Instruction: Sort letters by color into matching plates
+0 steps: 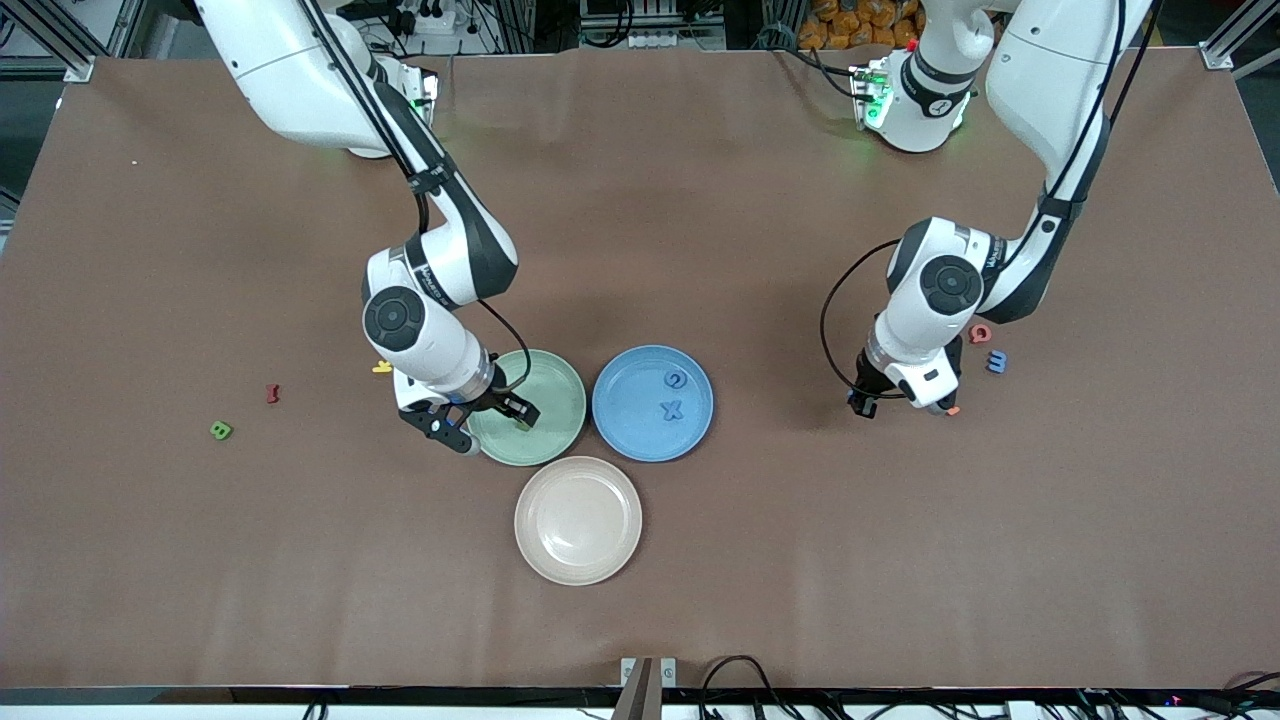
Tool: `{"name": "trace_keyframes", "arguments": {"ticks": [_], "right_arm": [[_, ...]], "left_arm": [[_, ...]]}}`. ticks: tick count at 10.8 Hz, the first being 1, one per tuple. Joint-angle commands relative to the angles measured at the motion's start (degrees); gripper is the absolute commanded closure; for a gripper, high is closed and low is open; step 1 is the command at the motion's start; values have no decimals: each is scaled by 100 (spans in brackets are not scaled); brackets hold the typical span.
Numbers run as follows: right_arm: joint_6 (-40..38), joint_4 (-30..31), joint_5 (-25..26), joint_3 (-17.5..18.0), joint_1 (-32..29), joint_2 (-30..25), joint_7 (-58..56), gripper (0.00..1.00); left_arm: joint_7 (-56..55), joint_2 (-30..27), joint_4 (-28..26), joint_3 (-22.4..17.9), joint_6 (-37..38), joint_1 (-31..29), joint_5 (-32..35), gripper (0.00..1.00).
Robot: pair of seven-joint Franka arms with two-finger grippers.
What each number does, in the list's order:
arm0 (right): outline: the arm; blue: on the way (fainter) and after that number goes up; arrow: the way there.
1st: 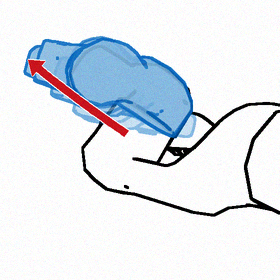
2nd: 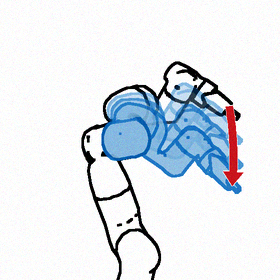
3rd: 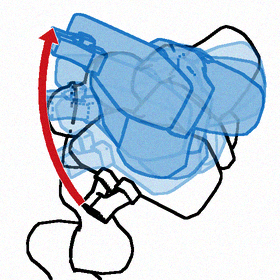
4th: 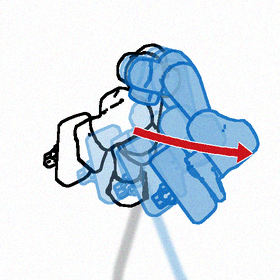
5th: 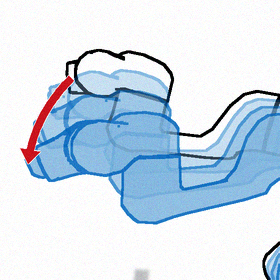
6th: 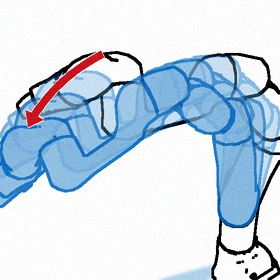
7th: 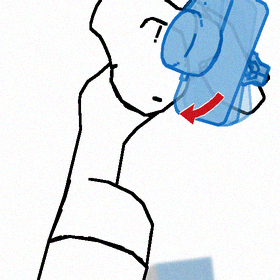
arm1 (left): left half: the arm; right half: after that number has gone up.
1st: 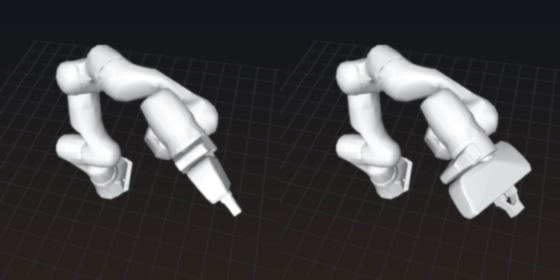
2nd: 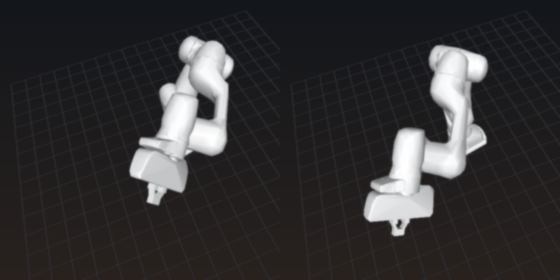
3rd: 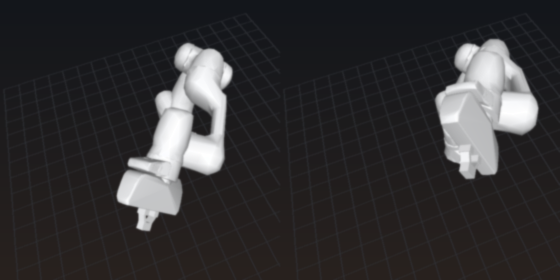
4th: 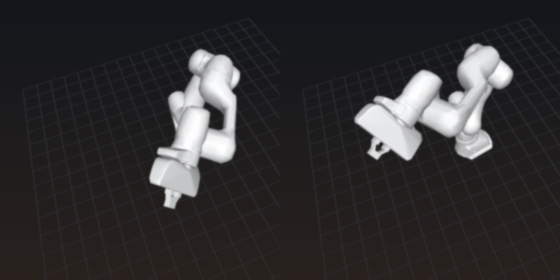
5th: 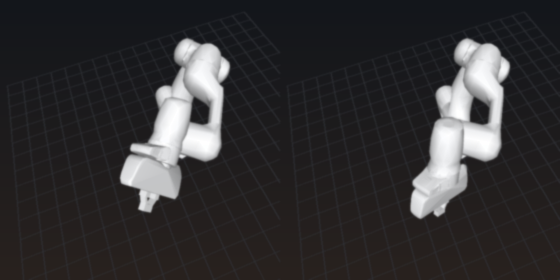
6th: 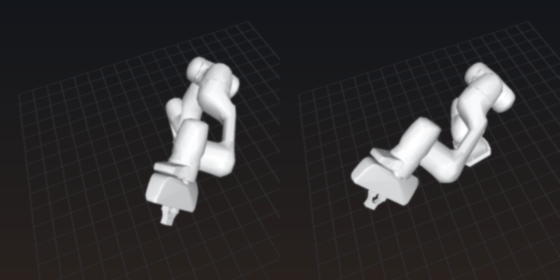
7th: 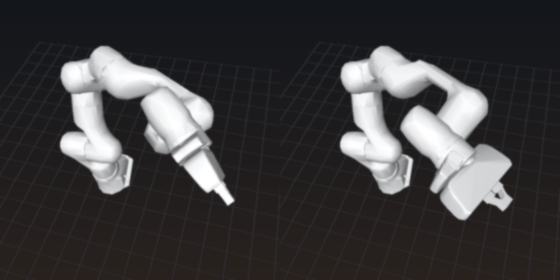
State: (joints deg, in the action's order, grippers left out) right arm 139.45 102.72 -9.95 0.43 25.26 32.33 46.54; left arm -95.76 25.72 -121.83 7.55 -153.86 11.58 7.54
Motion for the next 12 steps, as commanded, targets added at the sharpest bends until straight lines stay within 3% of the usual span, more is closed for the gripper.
{"name": "trace_keyframes", "arguments": {"ticks": [1,6,12], "right_arm": [[-419,-112,-59,-131,-293,-86,-829,0],[-498,-85,-42,-157,-1276,-157,-2480,0],[-726,-41,143,-245,-2252,-174,-3494,0]], "left_arm": [[23,170,404,-26,120,362,63,100],[-196,337,887,27,120,1020,-262,100],[-391,635,1686,18,172,1601,-254,100]]}}
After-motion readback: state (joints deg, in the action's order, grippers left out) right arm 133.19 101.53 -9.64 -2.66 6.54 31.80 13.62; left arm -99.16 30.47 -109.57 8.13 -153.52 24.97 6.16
